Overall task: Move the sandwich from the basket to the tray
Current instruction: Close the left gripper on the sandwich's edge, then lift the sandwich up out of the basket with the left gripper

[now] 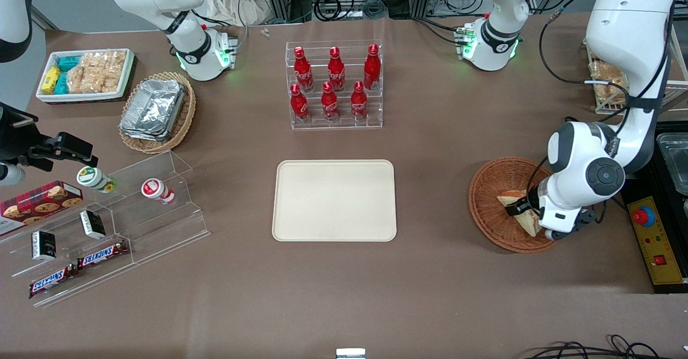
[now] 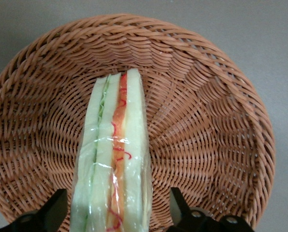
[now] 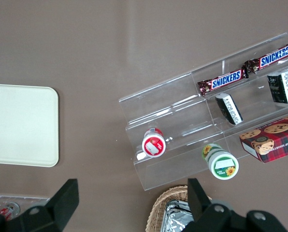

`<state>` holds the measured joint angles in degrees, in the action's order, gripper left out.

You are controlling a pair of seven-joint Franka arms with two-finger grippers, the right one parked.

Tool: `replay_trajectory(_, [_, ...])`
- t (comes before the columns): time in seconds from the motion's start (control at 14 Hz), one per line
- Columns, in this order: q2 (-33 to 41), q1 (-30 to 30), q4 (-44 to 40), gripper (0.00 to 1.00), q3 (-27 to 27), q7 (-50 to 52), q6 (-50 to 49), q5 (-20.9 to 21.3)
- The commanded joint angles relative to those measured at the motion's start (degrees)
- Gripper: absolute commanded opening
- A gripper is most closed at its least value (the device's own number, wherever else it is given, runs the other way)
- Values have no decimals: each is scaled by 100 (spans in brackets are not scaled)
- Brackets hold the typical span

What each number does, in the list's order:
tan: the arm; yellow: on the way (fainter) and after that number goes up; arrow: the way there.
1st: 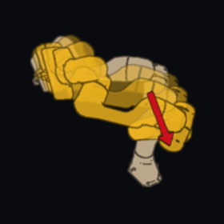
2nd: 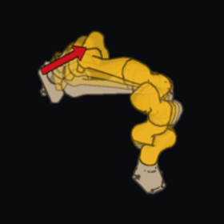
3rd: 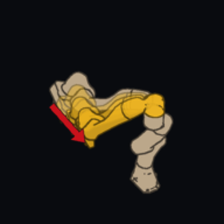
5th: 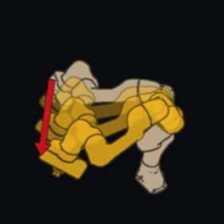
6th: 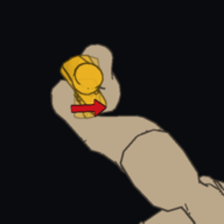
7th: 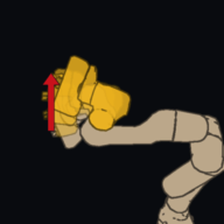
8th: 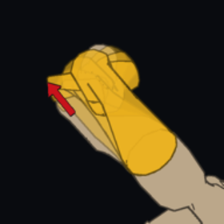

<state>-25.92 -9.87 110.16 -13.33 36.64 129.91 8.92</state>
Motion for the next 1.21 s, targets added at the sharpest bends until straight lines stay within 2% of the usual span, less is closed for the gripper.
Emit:
replay_trajectory(0.0, [43,46,58,2,23,326,114,145])
replay_trajectory(0.07, [51,46,58,0,23,344,114,145])
replay_trajectory(0.57, [244,73,-240,0,-12,353,-218,136])
replay_trajectory(0.86, [499,82,-1205,0,-64,3,-1798,57])
replay_trajectory(1.14, [588,82,-2619,0,-468,-367,-3775,-127])
